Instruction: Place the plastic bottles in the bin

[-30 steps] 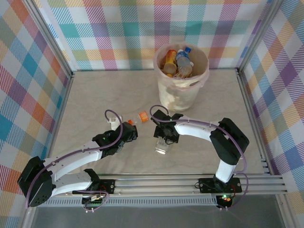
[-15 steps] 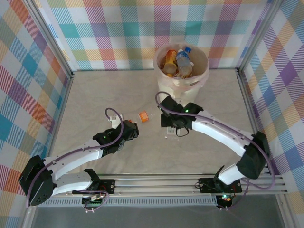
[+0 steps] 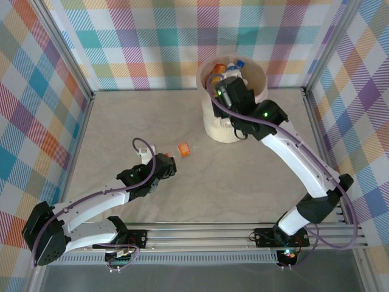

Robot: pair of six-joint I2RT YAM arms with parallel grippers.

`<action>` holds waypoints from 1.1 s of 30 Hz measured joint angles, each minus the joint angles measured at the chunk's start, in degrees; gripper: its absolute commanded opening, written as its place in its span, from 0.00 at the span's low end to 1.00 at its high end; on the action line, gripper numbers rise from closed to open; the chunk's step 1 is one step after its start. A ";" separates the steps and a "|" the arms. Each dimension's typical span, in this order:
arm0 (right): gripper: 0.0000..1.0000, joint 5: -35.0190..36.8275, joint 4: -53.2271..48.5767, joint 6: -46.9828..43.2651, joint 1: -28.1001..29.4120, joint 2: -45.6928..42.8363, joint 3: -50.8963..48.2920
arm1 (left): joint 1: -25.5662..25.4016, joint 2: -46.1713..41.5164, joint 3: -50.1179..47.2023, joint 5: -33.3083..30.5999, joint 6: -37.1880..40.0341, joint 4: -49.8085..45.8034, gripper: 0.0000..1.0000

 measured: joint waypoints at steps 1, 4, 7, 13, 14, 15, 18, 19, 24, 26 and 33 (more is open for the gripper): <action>0.55 0.42 0.63 -1.14 -1.07 1.27 2.08 | 0.00 -0.28 0.00 -0.02 0.00 -0.09 1.00; 0.56 1.40 1.88 -3.69 -4.00 5.01 8.33 | 0.00 -0.83 0.00 -0.24 0.00 -0.61 1.00; 0.55 2.45 3.74 -5.68 -6.64 8.44 14.21 | 0.02 -1.22 0.00 -0.31 -0.02 -1.40 1.00; 0.56 4.85 5.79 -7.76 -11.63 15.37 24.46 | 0.04 -2.60 0.00 -0.39 -0.04 -1.70 1.00; 0.56 5.16 5.84 -7.91 -12.33 16.50 25.88 | 0.04 -2.82 0.00 -0.39 -0.04 -1.70 1.00; 0.56 5.35 5.81 -8.07 -12.94 17.66 27.23 | 0.04 -2.93 0.00 -0.39 -0.07 -1.75 1.00; 0.57 6.38 5.84 -8.70 -14.64 20.98 30.62 | 0.04 -3.37 0.00 -0.42 -0.22 -2.01 1.00; 0.57 6.71 5.79 -9.07 -15.17 22.01 31.47 | 0.04 -3.58 0.00 -0.42 -0.24 -2.21 1.00; 0.59 7.72 5.25 -9.64 -17.00 24.98 32.46 | 0.04 -4.66 -0.02 -0.42 -0.44 -2.86 1.00; 0.61 7.72 4.57 -9.62 -17.55 25.83 32.48 | 0.04 -4.94 -0.02 -0.42 -0.44 -2.91 1.00; 0.67 7.72 1.38 -9.60 -18.01 28.11 32.48 | 0.04 -4.94 -0.02 -0.39 -0.44 -2.93 1.00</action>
